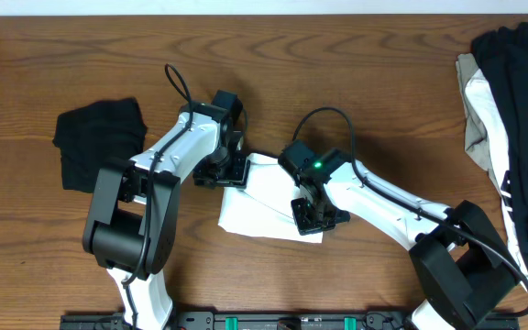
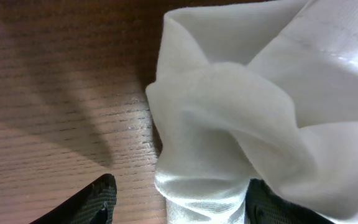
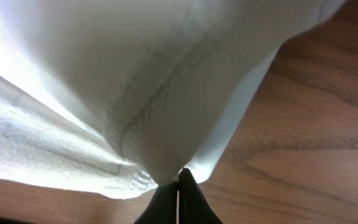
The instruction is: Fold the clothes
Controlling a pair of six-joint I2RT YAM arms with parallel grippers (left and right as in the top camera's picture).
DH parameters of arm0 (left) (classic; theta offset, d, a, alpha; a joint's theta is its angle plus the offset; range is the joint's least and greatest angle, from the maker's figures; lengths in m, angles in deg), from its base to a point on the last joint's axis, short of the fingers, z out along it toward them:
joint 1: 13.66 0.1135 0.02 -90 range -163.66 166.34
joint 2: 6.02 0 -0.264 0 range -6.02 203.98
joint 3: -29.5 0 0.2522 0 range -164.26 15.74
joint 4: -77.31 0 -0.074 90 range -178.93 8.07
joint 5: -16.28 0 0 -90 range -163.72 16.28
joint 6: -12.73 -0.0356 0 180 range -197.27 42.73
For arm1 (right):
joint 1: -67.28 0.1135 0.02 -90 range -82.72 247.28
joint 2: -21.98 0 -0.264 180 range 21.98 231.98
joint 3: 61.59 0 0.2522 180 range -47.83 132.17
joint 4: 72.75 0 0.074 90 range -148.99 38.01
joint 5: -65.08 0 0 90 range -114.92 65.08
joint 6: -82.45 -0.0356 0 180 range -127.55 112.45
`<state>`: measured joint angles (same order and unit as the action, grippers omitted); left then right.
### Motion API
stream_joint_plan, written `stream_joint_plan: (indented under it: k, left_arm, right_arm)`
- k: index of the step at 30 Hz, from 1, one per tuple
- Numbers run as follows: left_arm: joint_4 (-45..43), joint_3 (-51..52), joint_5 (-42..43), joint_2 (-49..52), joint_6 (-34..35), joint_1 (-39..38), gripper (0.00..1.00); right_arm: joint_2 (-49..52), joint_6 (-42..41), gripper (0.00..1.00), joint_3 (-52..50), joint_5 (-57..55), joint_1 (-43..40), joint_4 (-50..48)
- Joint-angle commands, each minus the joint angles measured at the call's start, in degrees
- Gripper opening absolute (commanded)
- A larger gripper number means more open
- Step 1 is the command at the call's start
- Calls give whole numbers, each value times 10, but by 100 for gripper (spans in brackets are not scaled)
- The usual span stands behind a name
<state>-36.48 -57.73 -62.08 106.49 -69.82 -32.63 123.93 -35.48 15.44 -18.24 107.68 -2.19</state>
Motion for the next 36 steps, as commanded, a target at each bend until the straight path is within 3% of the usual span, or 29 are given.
stream_joint_plan:
  k: [1,36]
  left_arm:
    - [-1,11,-26,6,-1,4,67]
    - [15,10,-27,2,-2,5,68]
  right_arm:
    - [-11,-15,1,-1,-22,-12,6]
    - [-11,-48,4,-1,-61,-12,-4]
